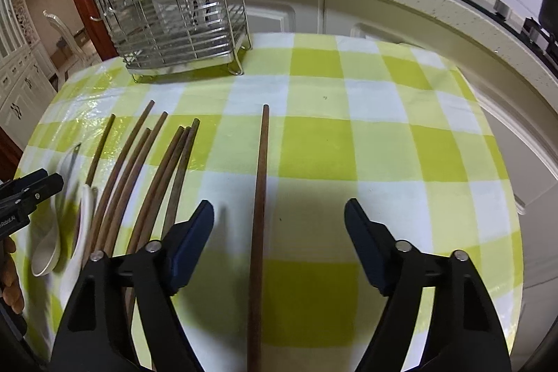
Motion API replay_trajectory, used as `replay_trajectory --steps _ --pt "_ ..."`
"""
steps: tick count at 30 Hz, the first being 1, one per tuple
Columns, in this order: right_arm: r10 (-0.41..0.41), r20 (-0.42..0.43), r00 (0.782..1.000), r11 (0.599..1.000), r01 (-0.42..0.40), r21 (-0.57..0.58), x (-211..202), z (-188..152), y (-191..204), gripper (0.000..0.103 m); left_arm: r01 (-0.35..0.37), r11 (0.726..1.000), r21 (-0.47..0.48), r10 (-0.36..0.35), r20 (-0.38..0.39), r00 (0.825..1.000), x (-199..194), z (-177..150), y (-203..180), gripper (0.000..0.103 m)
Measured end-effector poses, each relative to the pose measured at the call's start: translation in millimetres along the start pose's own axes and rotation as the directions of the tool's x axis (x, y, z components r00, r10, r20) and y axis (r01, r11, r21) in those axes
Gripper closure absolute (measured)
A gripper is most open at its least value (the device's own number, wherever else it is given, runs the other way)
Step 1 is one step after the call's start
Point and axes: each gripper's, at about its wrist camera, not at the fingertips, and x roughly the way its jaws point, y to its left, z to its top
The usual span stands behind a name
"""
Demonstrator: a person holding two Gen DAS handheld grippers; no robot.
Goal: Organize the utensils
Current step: 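Grasp a white spoon with the left tool while the right tool grasps one chopstick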
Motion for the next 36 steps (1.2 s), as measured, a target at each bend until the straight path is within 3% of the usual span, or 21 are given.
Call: replay_trajectory --steps 4,12,15,18,20,22,25,36 --pt "-0.010 -0.016 1.000 1.000 0.010 -0.017 8.4 2.0 0.9 0.037 -0.006 1.000 0.005 0.006 -0.015 1.000 8.1 4.7 -0.3 0.056" --pt "-0.011 -0.007 1.000 0.999 0.011 -0.048 11.2 3.4 0.9 0.038 -0.041 0.998 0.039 0.042 -0.011 0.999 16.8 4.9 -6.8 0.068" --pt "0.003 -0.001 1.000 0.998 -0.003 -0.070 9.4 2.2 6.5 0.049 -0.066 0.996 0.054 0.066 -0.005 0.998 17.1 4.8 -8.4 0.082" --pt "0.028 0.009 1.000 0.995 -0.027 -0.095 6.8 0.1 13.9 0.063 -0.062 0.996 0.061 0.062 -0.004 0.998 16.9 4.4 -8.9 0.085" --pt "0.034 0.010 0.999 0.994 -0.033 -0.108 5.6 -0.3 17.2 0.078 -0.058 0.996 0.064 0.059 -0.005 0.998 15.5 3.3 -9.1 0.088" --pt "0.039 0.006 0.999 0.994 -0.038 -0.102 5.0 -0.4 16.4 0.084 -0.055 0.996 0.066 0.055 -0.002 0.998 12.8 1.6 -8.7 0.092" --pt "0.077 -0.004 0.997 0.995 -0.077 -0.066 3.7 -0.2 9.0 0.091 -0.048 0.997 0.068 0.048 0.011 0.999 5.4 -0.4 -9.0 0.092" --pt "0.128 0.072 0.989 0.991 -0.124 -0.053 -33.6 1.3 5.5 0.092 -0.040 0.996 0.082 0.035 0.068 0.997 -25.1 -2.3 -12.7 0.092"
